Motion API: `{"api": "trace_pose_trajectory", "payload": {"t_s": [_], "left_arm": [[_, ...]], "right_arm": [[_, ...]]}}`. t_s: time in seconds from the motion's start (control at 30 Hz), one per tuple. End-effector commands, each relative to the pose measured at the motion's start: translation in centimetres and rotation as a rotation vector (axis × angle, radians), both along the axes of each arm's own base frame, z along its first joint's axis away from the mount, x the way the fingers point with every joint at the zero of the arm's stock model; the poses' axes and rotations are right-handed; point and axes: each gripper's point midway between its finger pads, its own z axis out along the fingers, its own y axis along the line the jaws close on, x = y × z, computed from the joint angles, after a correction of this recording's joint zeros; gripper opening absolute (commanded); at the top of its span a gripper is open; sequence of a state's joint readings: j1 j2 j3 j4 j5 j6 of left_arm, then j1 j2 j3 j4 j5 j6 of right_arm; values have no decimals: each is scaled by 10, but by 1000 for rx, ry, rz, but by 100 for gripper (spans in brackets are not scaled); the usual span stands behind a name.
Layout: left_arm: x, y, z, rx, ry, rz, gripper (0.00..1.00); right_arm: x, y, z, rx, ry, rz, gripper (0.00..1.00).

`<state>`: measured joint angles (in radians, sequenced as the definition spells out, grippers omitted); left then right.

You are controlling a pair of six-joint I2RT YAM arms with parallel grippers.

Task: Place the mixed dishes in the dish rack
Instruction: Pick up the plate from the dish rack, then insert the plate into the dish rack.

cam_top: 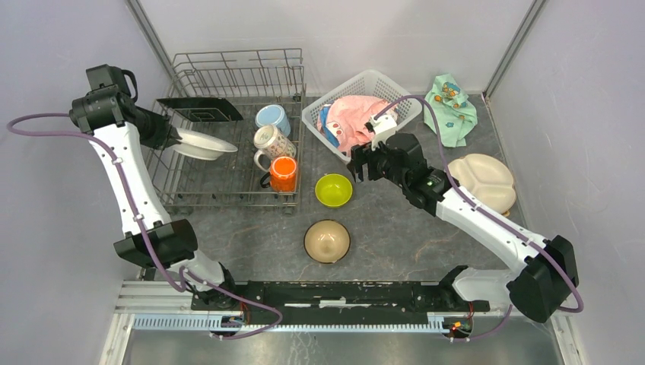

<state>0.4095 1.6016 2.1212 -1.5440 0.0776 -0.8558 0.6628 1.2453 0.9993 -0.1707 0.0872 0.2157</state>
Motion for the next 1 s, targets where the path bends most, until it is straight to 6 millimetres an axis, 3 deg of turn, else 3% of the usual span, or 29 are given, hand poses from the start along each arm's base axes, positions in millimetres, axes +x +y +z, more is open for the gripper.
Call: {"api": "trace_pose_trajectory", "payload": {"t_s": [0.0, 0.17, 0.33, 0.57, 0.63, 0.8, 0.97], "left_arm": [[10, -11, 42, -14, -191, -19, 2], [21, 4, 41, 44, -194, 5, 2], [35, 36, 43, 111, -209, 176, 2], [64, 57, 33, 153, -220, 261, 2], [74, 58, 30, 161, -222, 264, 2], [104, 38, 21, 140, -217, 214, 2], [125, 34, 27, 151, -258, 205, 2]], "right_arm": [[3, -1, 21, 51, -62, -12, 84], [3, -2, 25, 48, -73, -13, 84], [2, -8, 27, 35, -79, -32, 84], [-7, -8, 13, 20, -23, -11, 83], [-6, -8, 13, 19, -19, -14, 83], [-3, -3, 14, 13, -10, -7, 83], [0, -2, 15, 8, -15, -7, 83]]}}
